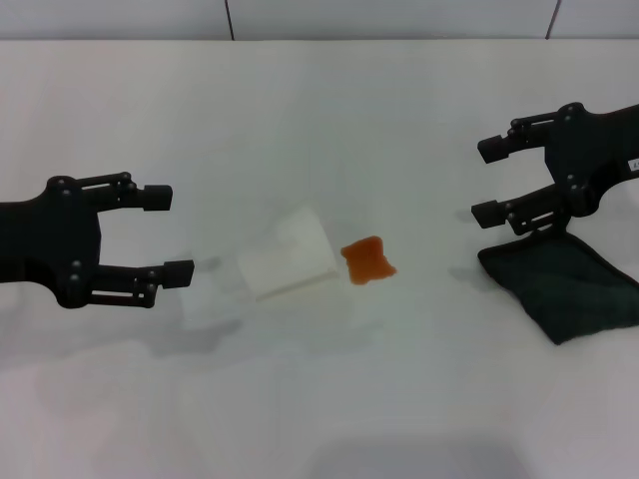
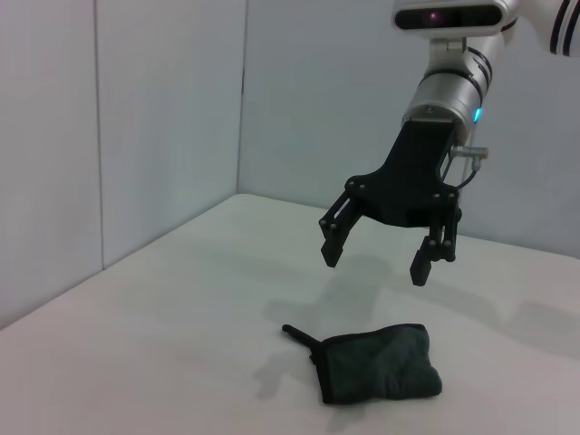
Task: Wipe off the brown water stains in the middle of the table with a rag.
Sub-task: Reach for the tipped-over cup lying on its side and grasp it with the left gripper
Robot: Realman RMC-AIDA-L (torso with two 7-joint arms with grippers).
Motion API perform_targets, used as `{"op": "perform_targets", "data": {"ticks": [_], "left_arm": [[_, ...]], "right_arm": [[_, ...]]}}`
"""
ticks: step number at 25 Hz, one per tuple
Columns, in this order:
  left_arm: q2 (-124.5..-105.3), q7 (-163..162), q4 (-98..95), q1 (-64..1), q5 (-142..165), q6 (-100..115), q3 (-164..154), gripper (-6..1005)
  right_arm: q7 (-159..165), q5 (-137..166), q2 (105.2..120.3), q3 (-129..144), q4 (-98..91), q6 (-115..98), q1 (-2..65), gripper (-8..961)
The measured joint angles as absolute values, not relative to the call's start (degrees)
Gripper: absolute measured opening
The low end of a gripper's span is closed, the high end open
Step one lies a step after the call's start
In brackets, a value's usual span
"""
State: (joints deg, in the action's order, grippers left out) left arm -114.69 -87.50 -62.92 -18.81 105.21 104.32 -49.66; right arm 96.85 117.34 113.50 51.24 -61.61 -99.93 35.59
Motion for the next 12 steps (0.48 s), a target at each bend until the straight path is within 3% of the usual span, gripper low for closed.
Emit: {"op": "perform_targets", "data": {"ticks": [12], "left_arm": [[-114.77, -87.54, -62.84, -18.90, 105.53, 103.97, -49.66, 869]], "right_arm": [[96.66, 117.34, 113.52, 51.24, -61.61, -99.93, 35.40, 854]]}}
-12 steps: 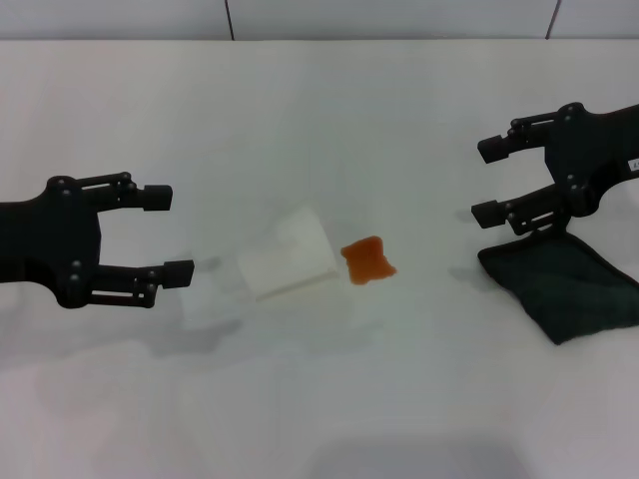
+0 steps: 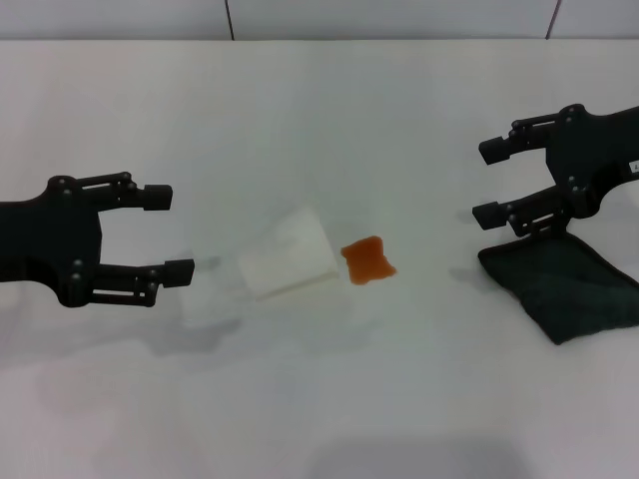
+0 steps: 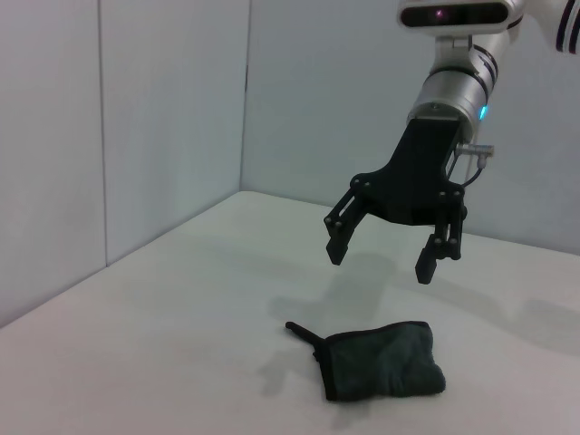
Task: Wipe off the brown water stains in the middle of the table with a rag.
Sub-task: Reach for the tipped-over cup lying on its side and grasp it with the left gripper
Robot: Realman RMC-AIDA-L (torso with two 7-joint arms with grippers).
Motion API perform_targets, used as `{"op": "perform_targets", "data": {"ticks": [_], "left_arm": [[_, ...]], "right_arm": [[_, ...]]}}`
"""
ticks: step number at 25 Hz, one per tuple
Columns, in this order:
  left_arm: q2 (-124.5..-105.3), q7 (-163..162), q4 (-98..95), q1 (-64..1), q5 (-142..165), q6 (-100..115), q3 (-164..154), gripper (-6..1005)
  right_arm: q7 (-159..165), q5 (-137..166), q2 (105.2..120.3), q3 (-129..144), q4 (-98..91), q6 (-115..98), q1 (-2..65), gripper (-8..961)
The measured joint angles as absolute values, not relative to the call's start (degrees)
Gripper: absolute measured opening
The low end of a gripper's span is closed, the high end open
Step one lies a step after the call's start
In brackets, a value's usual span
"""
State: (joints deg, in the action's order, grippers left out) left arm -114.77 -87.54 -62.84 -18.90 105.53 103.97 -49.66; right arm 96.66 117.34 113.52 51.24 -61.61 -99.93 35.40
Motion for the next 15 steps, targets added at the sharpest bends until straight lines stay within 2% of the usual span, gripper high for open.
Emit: {"op": "perform_targets", "data": {"ticks": [10, 14, 15], "left_arm": [[-114.73, -91.30, -63.26, -19.97, 106.90, 102.43, -49.69, 854], [-113.29, -99.75, -63.48, -24.36, 111.11, 101.31, -49.70, 847], [-112.32, -104.30, -63.72, -27.65, 113.97, 101.65, -49.95, 846]], "right_arm": [[96.08, 117.33, 113.75, 51.24, -61.59, -99.81, 35.41, 854], [94.97, 117.33, 113.84, 51.24, -60.93, -99.44, 35.36, 853], [94.85, 117.33, 113.84, 51.23, -60.82, -99.39, 35.35, 853]]}}
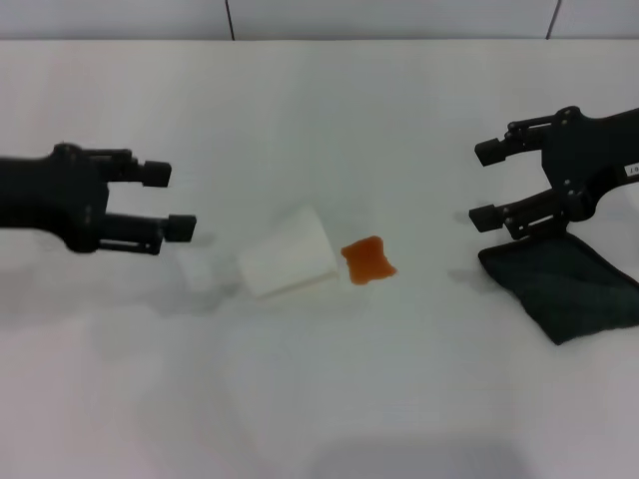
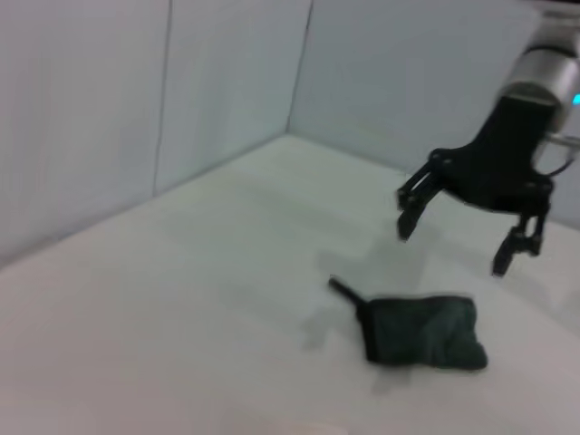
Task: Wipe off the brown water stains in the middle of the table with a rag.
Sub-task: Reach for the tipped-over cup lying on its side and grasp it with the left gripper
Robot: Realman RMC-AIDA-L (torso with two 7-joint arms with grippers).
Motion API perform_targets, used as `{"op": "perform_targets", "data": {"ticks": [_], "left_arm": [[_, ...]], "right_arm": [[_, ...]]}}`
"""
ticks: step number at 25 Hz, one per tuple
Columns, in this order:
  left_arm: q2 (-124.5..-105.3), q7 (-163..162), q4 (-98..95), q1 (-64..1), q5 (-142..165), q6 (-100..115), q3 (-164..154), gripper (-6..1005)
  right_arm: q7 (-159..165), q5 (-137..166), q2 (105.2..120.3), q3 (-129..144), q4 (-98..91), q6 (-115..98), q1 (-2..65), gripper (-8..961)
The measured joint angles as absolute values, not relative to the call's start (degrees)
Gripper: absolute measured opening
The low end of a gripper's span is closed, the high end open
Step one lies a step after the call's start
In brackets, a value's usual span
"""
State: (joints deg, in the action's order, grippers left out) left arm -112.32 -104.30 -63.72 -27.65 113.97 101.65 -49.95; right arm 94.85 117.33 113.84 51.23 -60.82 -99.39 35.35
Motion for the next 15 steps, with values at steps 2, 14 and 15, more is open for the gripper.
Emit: {"op": "perform_targets", "data": {"ticks": [2, 14, 15], "left_arm": [[-111.92, -106.23, -63.68, -29.27, 115.71, 102.01, -50.04, 843], [-115.12, -120.20, -59.49, -48.79, 145.41, 103.63, -50.38, 849], [-116.16, -120.16, -59.53, -49.76, 147.36, 103.32, -50.55, 860]], "right_arm": [[94.64, 117.33, 113.80, 51.24, -60.76, -99.30, 35.42, 853], [93.94, 117.33, 113.92, 51.35, -60.73, -99.14, 36.64, 852], [93.92, 117.33, 113.93, 51.42, -60.72, -99.05, 36.67, 852]]}}
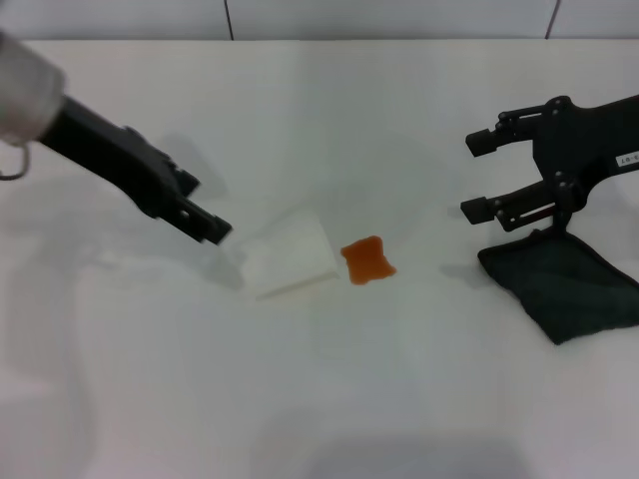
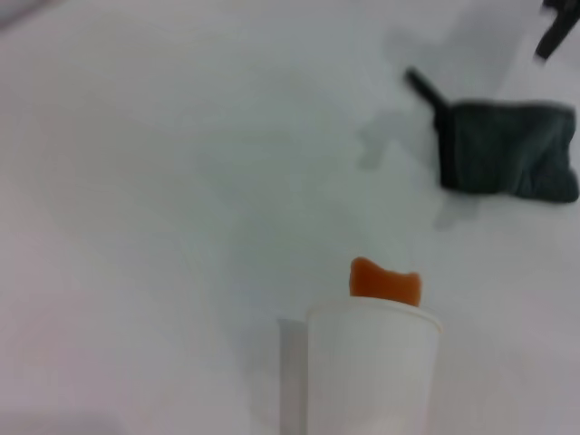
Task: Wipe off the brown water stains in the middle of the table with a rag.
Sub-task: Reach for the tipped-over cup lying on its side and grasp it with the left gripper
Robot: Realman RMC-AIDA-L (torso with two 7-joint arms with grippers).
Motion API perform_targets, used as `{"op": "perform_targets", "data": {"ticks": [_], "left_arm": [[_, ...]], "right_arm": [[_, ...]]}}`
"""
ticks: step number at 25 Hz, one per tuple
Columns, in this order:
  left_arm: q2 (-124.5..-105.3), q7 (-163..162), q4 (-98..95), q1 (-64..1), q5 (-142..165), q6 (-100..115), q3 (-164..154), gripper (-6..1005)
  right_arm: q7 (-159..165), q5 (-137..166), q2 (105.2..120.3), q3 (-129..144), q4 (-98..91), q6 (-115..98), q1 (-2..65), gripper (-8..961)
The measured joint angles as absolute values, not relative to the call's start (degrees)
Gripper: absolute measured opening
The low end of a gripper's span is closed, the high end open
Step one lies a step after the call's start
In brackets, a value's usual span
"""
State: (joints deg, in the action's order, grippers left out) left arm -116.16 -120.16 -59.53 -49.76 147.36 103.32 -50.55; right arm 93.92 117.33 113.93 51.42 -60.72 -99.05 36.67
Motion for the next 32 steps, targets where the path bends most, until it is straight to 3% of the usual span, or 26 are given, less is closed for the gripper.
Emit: {"op": "perform_targets", "data": {"ticks": [5, 32], "left_arm": [[-118.69, -120.00, -59.79, -52.19, 152.62, 100.74, -54.39, 870], [-119.42, -119.72, -49.36, -53.29, 148.26, 85.74, -71.03, 865]], "right_arm": [[93.87, 117.33, 113.92, 52.31, -60.60, -98.32, 37.15, 852], [94.43, 117.33, 114.47, 54.92, -59.46, -98.31, 38.83, 850]]}}
